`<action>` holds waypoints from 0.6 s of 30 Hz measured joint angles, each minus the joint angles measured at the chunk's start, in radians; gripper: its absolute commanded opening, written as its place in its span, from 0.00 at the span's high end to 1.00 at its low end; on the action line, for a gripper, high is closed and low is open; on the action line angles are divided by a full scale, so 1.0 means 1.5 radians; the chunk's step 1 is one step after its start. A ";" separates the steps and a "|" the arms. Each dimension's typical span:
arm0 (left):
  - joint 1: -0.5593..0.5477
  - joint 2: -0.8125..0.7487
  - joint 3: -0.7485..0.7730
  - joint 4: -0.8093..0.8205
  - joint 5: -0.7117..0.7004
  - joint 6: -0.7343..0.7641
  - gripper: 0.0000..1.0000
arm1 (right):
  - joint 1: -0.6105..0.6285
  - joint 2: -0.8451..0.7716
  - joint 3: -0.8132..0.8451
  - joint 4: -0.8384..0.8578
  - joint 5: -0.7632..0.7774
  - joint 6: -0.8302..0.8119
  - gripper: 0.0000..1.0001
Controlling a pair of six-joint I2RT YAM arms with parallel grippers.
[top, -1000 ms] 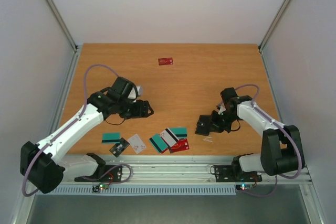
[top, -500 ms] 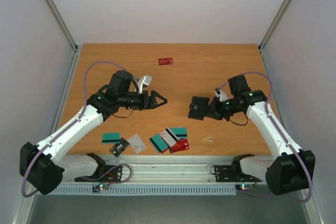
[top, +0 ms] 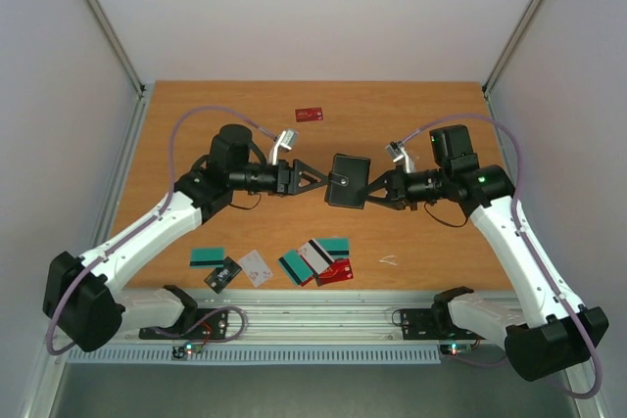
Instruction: Put the credit cards into the card holder
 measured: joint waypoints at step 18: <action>-0.012 0.026 -0.012 0.182 0.061 -0.112 1.00 | 0.035 -0.007 0.004 0.055 -0.028 0.029 0.87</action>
